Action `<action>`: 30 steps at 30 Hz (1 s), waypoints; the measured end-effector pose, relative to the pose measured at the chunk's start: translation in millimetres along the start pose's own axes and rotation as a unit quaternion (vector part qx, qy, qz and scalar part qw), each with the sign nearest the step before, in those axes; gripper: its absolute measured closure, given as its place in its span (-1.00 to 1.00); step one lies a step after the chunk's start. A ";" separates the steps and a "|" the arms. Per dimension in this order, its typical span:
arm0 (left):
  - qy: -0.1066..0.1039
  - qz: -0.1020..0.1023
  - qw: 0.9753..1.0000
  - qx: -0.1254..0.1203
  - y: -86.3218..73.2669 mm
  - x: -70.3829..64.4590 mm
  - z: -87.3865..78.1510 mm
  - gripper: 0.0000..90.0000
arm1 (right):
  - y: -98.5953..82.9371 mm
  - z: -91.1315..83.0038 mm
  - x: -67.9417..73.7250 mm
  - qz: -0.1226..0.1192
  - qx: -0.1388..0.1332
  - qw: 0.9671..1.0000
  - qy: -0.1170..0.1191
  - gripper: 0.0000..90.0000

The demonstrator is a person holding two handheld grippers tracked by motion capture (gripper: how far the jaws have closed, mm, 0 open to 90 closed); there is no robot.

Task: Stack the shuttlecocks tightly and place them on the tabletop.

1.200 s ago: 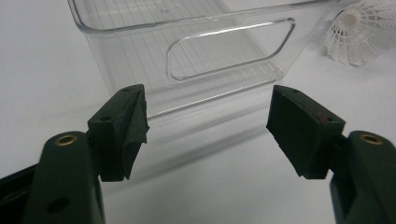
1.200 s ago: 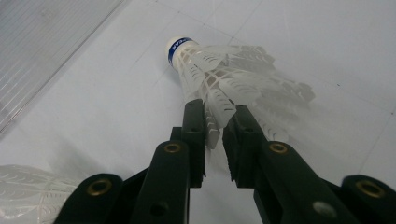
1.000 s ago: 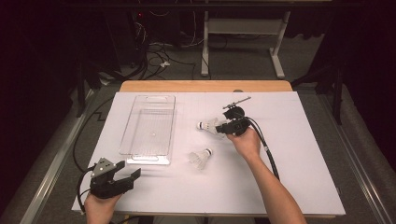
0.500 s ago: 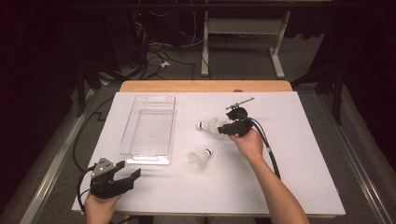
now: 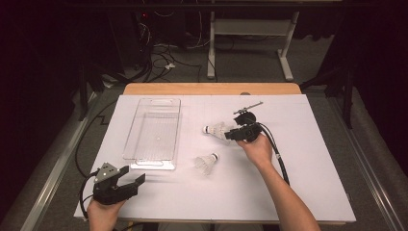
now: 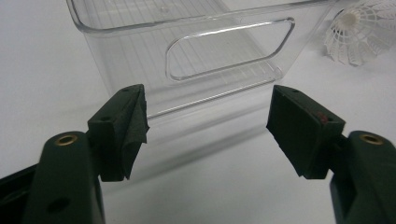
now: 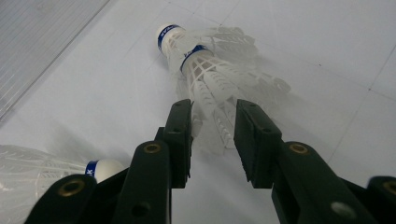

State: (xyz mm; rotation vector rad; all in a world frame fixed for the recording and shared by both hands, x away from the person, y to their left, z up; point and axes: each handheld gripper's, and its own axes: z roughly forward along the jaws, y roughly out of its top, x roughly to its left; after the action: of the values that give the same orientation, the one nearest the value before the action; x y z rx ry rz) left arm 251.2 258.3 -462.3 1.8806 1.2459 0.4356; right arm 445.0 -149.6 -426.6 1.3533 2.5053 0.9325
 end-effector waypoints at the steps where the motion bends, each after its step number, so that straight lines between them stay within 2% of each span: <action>1: 0.000 0.000 1.000 0.000 0.0 -0.1 0.0 -0.34 | -0.4 -0.1 -0.2 -0.001 0.000 1.000 0.000 0.49; 30: 0.000 0.000 1.000 0.000 0.0 -0.1 0.4 -0.34 | -15.8 -10.8 3.3 -0.008 -0.013 1.000 0.009 0.45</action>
State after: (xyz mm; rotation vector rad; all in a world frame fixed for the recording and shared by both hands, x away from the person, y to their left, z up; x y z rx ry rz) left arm 251.4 258.0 -462.5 1.8805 1.2458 0.4343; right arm 427.6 -158.1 -426.7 1.3224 2.5037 0.9739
